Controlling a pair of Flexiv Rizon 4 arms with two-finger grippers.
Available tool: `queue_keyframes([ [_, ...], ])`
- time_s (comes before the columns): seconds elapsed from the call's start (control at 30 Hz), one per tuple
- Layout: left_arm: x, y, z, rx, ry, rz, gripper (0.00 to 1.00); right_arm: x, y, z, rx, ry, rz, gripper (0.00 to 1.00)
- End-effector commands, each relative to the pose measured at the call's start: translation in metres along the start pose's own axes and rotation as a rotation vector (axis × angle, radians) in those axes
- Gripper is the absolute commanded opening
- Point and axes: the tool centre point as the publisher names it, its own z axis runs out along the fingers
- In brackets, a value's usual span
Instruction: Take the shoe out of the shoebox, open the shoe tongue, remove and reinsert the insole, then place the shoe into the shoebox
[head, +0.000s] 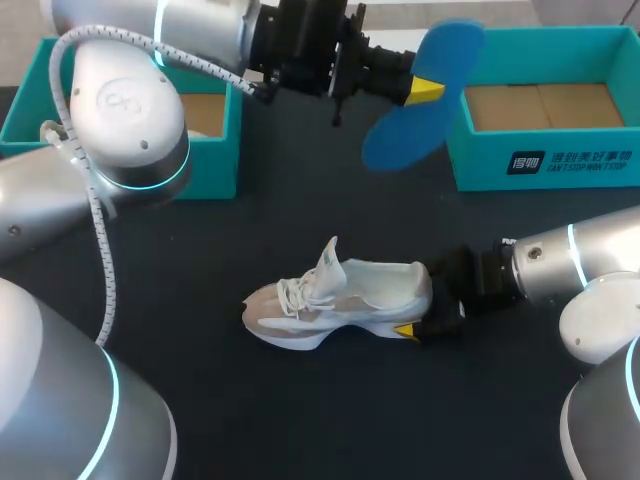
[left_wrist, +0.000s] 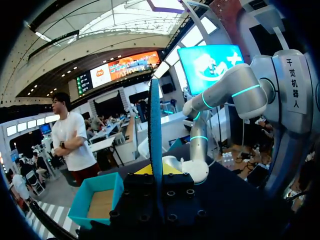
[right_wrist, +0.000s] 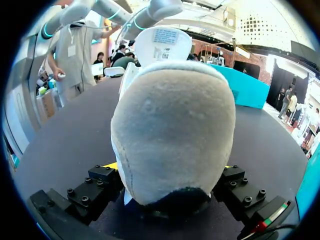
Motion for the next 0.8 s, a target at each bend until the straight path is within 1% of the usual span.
queue_keyframes([
  [0.03, 0.008, -0.005, -0.01, 0.017, -0.016, -0.125, 0.0, 0.0, 0.0, 0.0, 0.004, 0.001, 0.0, 0.0],
  [0.07, 0.013, -0.011, -0.014, 0.032, -0.013, -0.123, 0.0, 0.0, 0.0, 0.0, 0.004, 0.001, 0.0, 0.0],
  [0.1, 0.016, -0.016, -0.017, 0.036, -0.021, -0.183, 0.0, 0.0, 0.0, 0.0, 0.004, 0.001, 0.0, 0.0],
  [0.13, 0.019, -0.022, -0.02, 0.045, -0.024, -0.197, 0.0, 0.0, 0.0, 0.0, 0.004, 0.001, 0.0, 0.0],
  [0.2, 0.023, -0.032, -0.024, 0.056, -0.034, -0.267, 0.0, 0.0, 0.0, 0.0, 0.004, 0.001, 0.0, 0.0],
  [0.23, 0.025, -0.038, -0.025, 0.072, -0.028, -0.277, 0.0, 0.0, 0.0, 0.0, 0.004, 0.001, 0.0, 0.0],
  [0.33, 0.032, -0.052, -0.025, 0.126, -0.031, -0.412, 0.0, 0.0, 0.0, 0.0, 0.004, 0.001, 0.0, 0.0],
  [0.37, 0.034, -0.055, -0.025, 0.137, -0.034, -0.492, 0.0, 0.0, 0.0, 0.0, 0.004, 0.001, 0.0, 0.0],
  [0.4, 0.037, -0.059, -0.026, 0.169, -0.044, -0.513, 0.0, 0.0, 0.0, 0.0, 0.004, 0.001, 0.0, 0.0],
  [0.43, 0.04, -0.063, -0.027, 0.219, -0.054, -0.605, 0.0, 0.0, 0.0, 0.0, 0.004, 0.001, 0.0, 0.0],
  [0.47, 0.043, -0.067, -0.028, 0.228, -0.06, -0.666, 0.0, 0.0, 0.0, 0.0, 0.004, 0.001, 0.0, 0.0],
  [0.5, 0.045, -0.07, -0.03, 0.258, -0.105, -0.715, 0.0, 0.0, 0.0, 0.0, 0.004, 0.001, 0.0, 0.0],
  [0.53, 0.047, -0.074, -0.032, 0.332, -0.097, -0.833, 0.0, 0.0, 0.0, 0.0, 0.004, 0.001, 0.0, 0.0],
  [0.57, 0.05, -0.076, -0.033, 0.364, -0.111, -0.933, 0.0, 0.0, 0.0, 0.0, 0.004, 0.001, 0.0, 0.0],
  [0.6, 0.049, -0.077, -0.035, 0.383, -0.112, -0.998, 0.0, 0.0, 0.0, 0.0, 0.004, 0.001, 0.0, 0.0],
  [0.63, 0.049, -0.078, -0.036, 0.428, -0.062, -1.073, 0.0, 0.0, 0.0, 0.0, 0.004, 0.001, 0.0, 0.0],
  [0.8, 0.049, -0.078, -0.036, 0.428, -0.062, -1.073, 0.0, 0.0, 0.0, 0.0, 0.004, 0.001, 0.0, 0.0],
])
